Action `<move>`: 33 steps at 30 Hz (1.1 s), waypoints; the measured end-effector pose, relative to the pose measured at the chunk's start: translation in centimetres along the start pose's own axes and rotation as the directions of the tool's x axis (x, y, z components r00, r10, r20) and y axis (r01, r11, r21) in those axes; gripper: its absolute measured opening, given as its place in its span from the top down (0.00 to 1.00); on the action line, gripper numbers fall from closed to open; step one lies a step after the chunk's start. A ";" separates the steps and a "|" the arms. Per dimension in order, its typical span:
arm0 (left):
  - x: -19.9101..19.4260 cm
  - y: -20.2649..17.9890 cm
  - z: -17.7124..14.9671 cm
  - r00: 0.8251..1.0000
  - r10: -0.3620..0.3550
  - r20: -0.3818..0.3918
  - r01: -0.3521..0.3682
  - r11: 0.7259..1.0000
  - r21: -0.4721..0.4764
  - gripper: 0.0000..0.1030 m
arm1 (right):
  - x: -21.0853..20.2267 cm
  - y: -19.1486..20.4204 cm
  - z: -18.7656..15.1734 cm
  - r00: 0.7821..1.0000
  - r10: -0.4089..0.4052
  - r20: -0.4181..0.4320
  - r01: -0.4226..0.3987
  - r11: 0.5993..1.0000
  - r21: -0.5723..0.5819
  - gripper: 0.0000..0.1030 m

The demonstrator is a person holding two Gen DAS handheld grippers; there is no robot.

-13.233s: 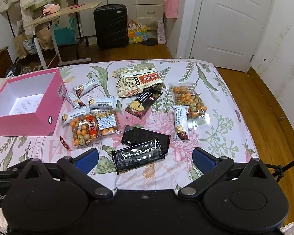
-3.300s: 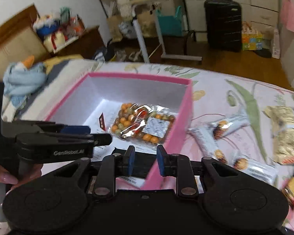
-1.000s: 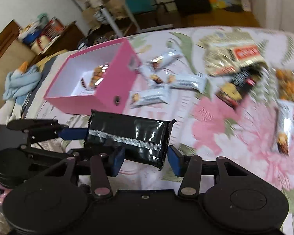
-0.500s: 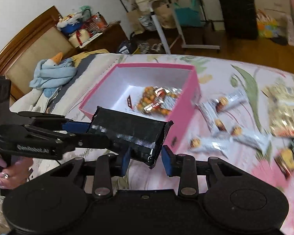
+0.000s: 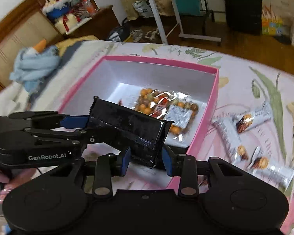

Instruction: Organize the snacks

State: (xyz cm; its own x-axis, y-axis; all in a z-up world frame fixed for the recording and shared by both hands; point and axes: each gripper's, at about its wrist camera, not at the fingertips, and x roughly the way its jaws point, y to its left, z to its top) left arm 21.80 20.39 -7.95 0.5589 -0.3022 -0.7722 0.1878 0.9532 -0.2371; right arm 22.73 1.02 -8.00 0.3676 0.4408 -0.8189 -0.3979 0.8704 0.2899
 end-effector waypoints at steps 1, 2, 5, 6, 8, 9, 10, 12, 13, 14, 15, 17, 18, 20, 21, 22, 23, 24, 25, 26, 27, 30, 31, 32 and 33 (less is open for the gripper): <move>0.8 0.3 0.1 1.000 -0.007 -0.016 0.006 1.000 -0.015 0.52 | 0.4 0.1 0.1 1.000 -0.014 -0.007 0.014 1.000 -0.007 0.60; 1.6 0.5 0.0 1.000 -0.009 -0.030 0.008 1.000 -0.027 0.52 | 0.8 0.1 0.1 1.000 -0.026 -0.017 0.026 1.000 -0.011 0.60; 3.2 1.1 -0.2 0.998 -0.017 -0.059 0.013 0.998 -0.069 0.51 | 1.5 0.1 0.3 0.998 -0.067 -0.010 0.067 0.997 -0.037 0.59; 3.6 1.2 -0.3 0.998 -0.015 -0.062 0.010 0.997 -0.076 0.51 | 1.6 0.2 0.3 0.996 -0.088 0.004 0.088 0.995 -0.055 0.59; 4.0 0.9 -0.6 0.998 0.024 -0.065 -0.028 0.998 -0.058 0.50 | 1.2 0.5 0.2 0.994 -0.105 0.032 0.108 0.990 -0.089 0.58; 4.1 0.6 -0.9 0.997 0.049 -0.062 -0.052 0.998 -0.044 0.50 | 0.8 0.4 0.0 0.994 -0.103 0.037 0.106 0.989 -0.098 0.58; 4.0 0.5 -1.0 0.997 0.059 -0.056 -0.061 0.997 -0.036 0.49 | 0.3 0.3 -0.1 0.995 -0.094 0.042 0.098 0.990 -0.100 0.58; 3.4 0.2 -1.4 0.997 0.067 -0.042 -0.069 0.997 -0.029 0.48 | -1.2 -0.2 -0.5 0.995 -0.070 0.069 0.077 0.992 -0.097 0.56; 2.9 0.0 -1.6 0.997 0.068 -0.030 -0.069 0.997 -0.028 0.48 | -2.3 -0.4 -0.9 0.994 -0.069 0.090 0.077 0.993 -0.091 0.55; 2.4 -0.1 -1.7 0.998 0.066 -0.021 -0.067 0.997 -0.023 0.48 | -3.3 -0.7 -1.3 0.992 -0.069 0.108 0.079 0.993 -0.089 0.53; 1.7 -0.3 -1.8 0.998 0.065 -0.013 -0.066 0.998 -0.016 0.48 | -4.2 -1.0 -1.7 0.990 -0.066 0.124 0.077 0.993 -0.090 0.52; 0.5 -1.0 -1.9 0.998 0.065 0.003 -0.065 0.998 0.008 0.48 | -6.6 -1.7 -3.0 0.984 -0.071 0.164 0.086 0.993 -0.084 0.51; -0.2 -1.4 -2.0 0.998 0.061 0.011 -0.062 0.998 0.023 0.48 | -7.4 -2.1 -3.5 0.981 -0.078 0.176 0.093 0.993 -0.078 0.50; -1.6 -2.5 -2.1 0.999 0.047 0.024 -0.048 0.997 0.052 0.48 | -9.4 -3.1 -4.8 0.974 -0.093 0.206 0.108 0.992 -0.065 0.49; -2.2 -3.0 -2.1 0.999 0.037 0.029 -0.039 0.997 0.066 0.48 | -10.1 -3.6 -5.2 0.971 -0.100 0.218 0.116 0.992 -0.059 0.47; -2.8 -3.6 -2.1 0.999 0.029 0.035 -0.031 0.996 0.081 0.48 | -11.0 -4.2 -5.7 0.967 -0.111 0.231 0.127 0.990 -0.055 0.47; -3.4 -4.4 -2.1 0.999 0.019 0.042 -0.023 0.995 0.101 0.48 | -11.7 -4.8 -6.0 0.963 -0.119 0.242 0.136 0.989 -0.054 0.47; -4.0 -5.2 -2.1 0.999 0.010 0.048 -0.016 0.993 0.119 0.48 | -12.4 -5.3 -6.4 0.958 -0.128 0.255 0.146 0.988 -0.053 0.46; -4.5 -6.0 -2.2 0.999 0.001 0.054 -0.009 0.991 0.137 0.48 | -12.9 -5.9 -6.7 0.956 -0.132 0.261 0.151 0.987 -0.051 0.46; -4.9 -6.8 -2.3 0.998 -0.010 0.057 0.001 0.988 0.155 0.48 | -13.5 -6.5 -6.9 0.956 -0.129 0.264 0.145 0.988 -0.045 0.46; -5.2 -7.7 -2.4 0.998 -0.022 0.060 0.012 0.985 0.170 0.48 | -13.9 -7.0 -7.1 0.956 -0.118 0.267 0.132 0.991 -0.036 0.46; -5.5 -10.3 -3.0 0.997 -0.057 0.056 0.043 0.974 0.221 0.48 | -15.2 -8.9 -7.8 0.956 -0.082 0.282 0.084 0.996 0.005 0.46; -5.3 -11.2 -3.2 0.997 -0.066 0.050 0.052 0.970 0.237 0.48 | -15.6 -9.5 -8.0 0.955 -0.075 0.287 0.075 0.997 0.014 0.46; -5.0 -12.0 -3.4 0.996 -0.073 0.044 0.060 0.966 0.253 0.48 | -15.8 -10.0 -8.3 0.954 -0.075 0.292 0.073 0.997 0.019 0.46; -4.6 -12.8 -3.6 0.996 -0.080 0.037 0.067 0.961 0.268 0.48 | -15.8 -10.3 -8.6 0.952 -0.078 0.296 0.074 0.997 0.023 0.45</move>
State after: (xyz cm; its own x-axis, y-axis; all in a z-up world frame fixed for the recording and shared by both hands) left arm 13.90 9.67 -3.47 0.5715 -0.3776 -0.7285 0.4343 0.8925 -0.1219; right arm 13.84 -16.84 -2.27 0.6299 0.4167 -0.6554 -0.3500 0.9056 0.2395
